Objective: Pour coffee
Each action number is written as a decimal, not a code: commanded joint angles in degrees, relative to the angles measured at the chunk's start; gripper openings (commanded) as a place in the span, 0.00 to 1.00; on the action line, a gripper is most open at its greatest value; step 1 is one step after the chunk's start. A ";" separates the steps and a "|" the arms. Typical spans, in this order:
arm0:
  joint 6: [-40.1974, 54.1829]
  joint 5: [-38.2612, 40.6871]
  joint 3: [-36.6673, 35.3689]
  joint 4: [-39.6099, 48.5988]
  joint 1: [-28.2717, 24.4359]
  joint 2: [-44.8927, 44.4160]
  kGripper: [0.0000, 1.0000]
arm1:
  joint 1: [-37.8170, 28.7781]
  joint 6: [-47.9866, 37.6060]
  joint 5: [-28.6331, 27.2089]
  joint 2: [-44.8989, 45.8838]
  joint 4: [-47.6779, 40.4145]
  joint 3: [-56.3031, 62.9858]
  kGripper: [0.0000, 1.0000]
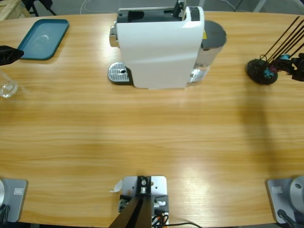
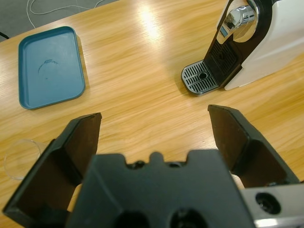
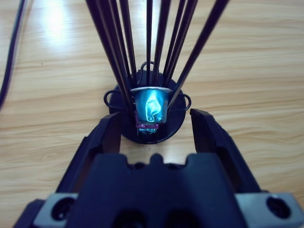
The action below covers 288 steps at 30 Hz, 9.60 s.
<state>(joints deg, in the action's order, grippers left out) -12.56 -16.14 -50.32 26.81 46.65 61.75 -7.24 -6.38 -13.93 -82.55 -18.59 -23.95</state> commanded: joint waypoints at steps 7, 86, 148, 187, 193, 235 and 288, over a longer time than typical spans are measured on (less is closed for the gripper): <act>-0.67 -0.91 2.16 -0.09 0.46 1.80 0.97 | 0.74 1.29 0.04 -3.62 -1.53 1.19 0.34; 1.05 0.23 5.53 -2.22 1.25 1.41 0.97 | -42.31 22.94 19.43 2.69 39.51 -43.71 0.09; 0.17 0.14 11.55 -5.72 1.25 -0.31 0.97 | -38.21 32.66 16.83 -25.51 36.77 -60.64 0.09; -0.45 0.06 11.55 -6.68 1.25 -0.96 0.97 | -45.21 16.74 15.28 -13.10 38.99 -58.70 0.00; -0.69 0.76 11.77 -6.31 1.25 -2.16 0.97 | -48.88 -3.49 1.78 -3.85 39.07 -46.48 0.00; -0.80 1.64 11.21 -2.38 1.25 -3.12 0.97 | -51.91 -30.27 -7.60 -28.46 30.37 -60.67 0.00; -18.96 -9.61 3.97 15.38 -15.68 -0.42 0.97 | -50.92 -6.99 1.83 -7.91 58.83 -62.59 1.00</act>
<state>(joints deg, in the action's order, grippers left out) -26.59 -24.95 -45.11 35.07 39.09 59.37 -56.29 -13.40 -14.98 -94.54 36.17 -91.10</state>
